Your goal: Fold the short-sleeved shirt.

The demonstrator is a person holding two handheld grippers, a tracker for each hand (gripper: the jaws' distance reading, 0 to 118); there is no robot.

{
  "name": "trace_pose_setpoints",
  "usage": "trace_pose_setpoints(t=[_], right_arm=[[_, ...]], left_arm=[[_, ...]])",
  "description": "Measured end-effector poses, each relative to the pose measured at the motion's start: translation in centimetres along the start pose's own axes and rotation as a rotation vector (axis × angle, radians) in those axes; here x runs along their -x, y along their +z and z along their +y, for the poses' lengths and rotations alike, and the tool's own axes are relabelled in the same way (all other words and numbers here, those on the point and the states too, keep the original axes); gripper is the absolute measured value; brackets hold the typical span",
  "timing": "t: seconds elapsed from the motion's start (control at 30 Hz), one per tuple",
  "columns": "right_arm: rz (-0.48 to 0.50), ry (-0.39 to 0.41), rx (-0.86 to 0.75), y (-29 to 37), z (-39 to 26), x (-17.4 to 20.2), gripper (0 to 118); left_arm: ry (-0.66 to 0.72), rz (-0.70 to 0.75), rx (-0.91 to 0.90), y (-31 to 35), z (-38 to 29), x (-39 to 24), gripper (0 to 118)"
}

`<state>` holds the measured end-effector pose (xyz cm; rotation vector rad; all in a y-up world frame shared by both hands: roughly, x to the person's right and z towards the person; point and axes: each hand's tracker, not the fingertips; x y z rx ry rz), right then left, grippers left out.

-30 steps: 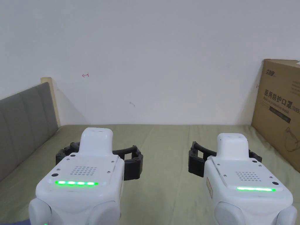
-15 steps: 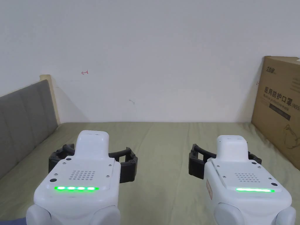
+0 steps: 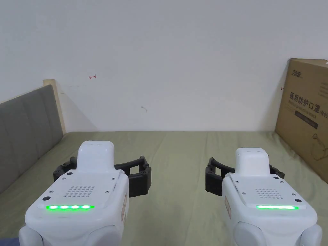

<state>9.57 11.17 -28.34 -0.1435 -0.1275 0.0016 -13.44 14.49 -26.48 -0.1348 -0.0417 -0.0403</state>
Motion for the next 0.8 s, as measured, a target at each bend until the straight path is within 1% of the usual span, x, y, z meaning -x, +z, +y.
trace_pose_setpoints(t=[0.6, 0.8], right_arm=[[-0.001, -0.002, -0.013, 0.12, 0.16, -0.24, 91], [0.000, -0.002, -0.012, 0.12, 0.16, -0.22, 91]], left_arm=[[-0.052, -0.043, -0.001, 0.02, -0.32, -0.66, 112], [-0.023, -0.044, 0.024, -0.02, 0.28, -0.58, 112]])
